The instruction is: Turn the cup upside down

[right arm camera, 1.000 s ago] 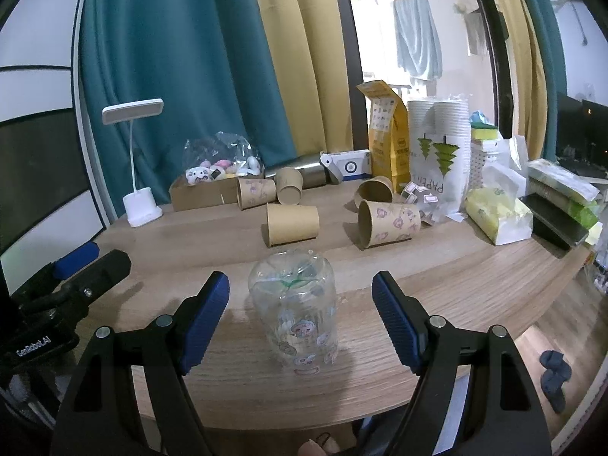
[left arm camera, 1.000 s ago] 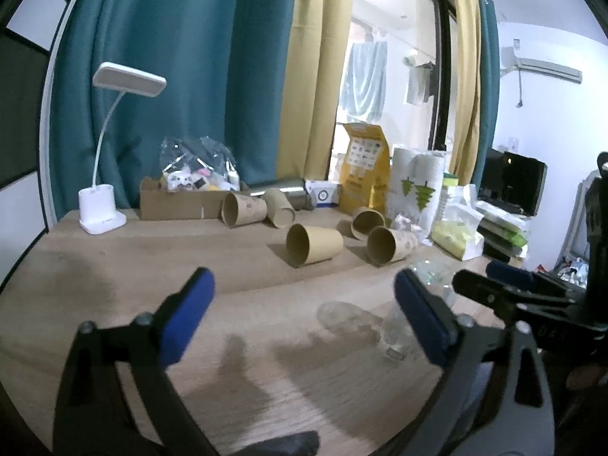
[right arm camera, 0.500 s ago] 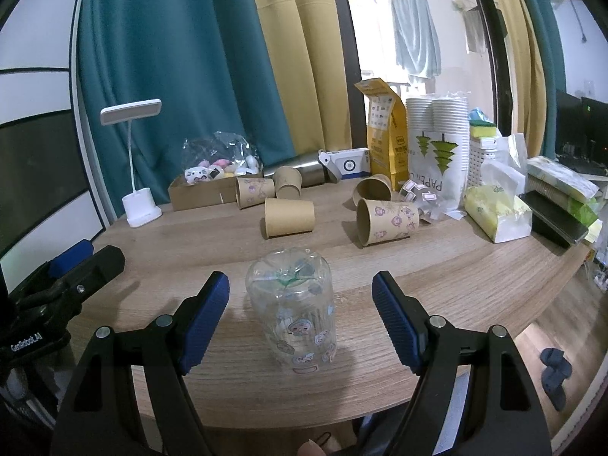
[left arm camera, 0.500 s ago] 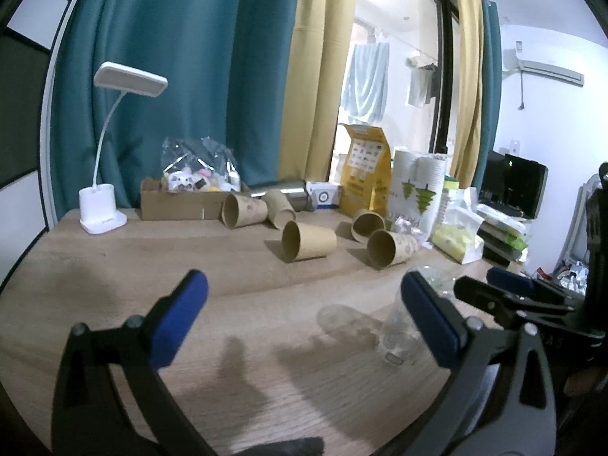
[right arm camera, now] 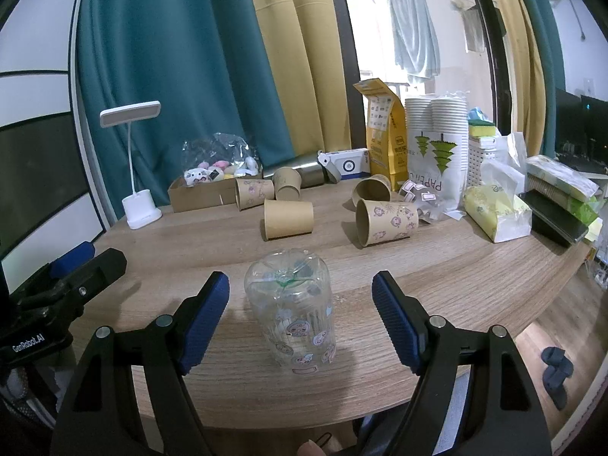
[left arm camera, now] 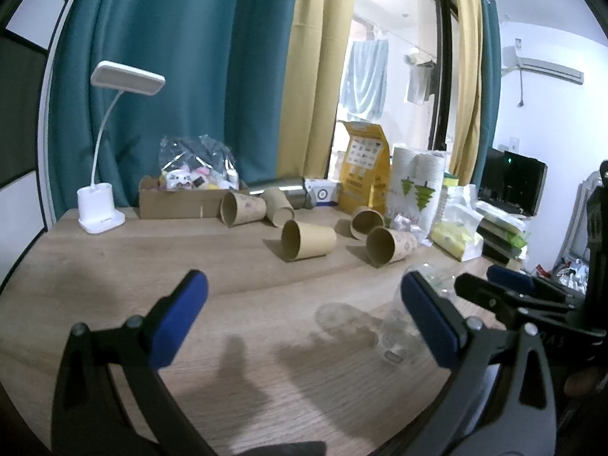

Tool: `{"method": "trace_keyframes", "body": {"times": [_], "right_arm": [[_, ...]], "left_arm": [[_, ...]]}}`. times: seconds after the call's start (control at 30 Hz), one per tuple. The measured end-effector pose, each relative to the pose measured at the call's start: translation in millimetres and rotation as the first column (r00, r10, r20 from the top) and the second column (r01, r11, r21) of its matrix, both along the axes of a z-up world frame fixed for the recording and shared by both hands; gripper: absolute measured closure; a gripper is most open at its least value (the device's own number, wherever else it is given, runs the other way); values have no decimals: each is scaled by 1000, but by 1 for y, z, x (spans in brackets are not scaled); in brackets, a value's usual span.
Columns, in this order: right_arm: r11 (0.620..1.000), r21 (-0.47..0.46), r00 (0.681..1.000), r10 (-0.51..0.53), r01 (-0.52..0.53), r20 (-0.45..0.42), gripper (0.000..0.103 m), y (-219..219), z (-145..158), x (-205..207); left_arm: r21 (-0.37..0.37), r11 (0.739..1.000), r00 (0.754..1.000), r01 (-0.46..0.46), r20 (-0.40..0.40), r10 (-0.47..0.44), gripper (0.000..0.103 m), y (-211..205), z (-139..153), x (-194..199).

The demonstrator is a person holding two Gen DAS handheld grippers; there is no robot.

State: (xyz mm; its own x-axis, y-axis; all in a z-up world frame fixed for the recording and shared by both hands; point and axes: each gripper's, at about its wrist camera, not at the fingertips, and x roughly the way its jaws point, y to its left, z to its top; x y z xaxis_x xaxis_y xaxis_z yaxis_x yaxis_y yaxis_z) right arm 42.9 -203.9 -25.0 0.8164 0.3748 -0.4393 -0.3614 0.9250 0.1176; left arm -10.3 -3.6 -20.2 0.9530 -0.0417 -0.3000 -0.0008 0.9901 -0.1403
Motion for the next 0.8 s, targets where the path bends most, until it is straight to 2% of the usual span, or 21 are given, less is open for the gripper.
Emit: {"method": "trace_keyframes", "body": {"times": [0.8], "right_arm": [[1000,2,1000,-1,1,1,23,0,0,0]], "left_arm": [[4,1000,1000,-5,-11,5,0,-1,-2,0]]}}
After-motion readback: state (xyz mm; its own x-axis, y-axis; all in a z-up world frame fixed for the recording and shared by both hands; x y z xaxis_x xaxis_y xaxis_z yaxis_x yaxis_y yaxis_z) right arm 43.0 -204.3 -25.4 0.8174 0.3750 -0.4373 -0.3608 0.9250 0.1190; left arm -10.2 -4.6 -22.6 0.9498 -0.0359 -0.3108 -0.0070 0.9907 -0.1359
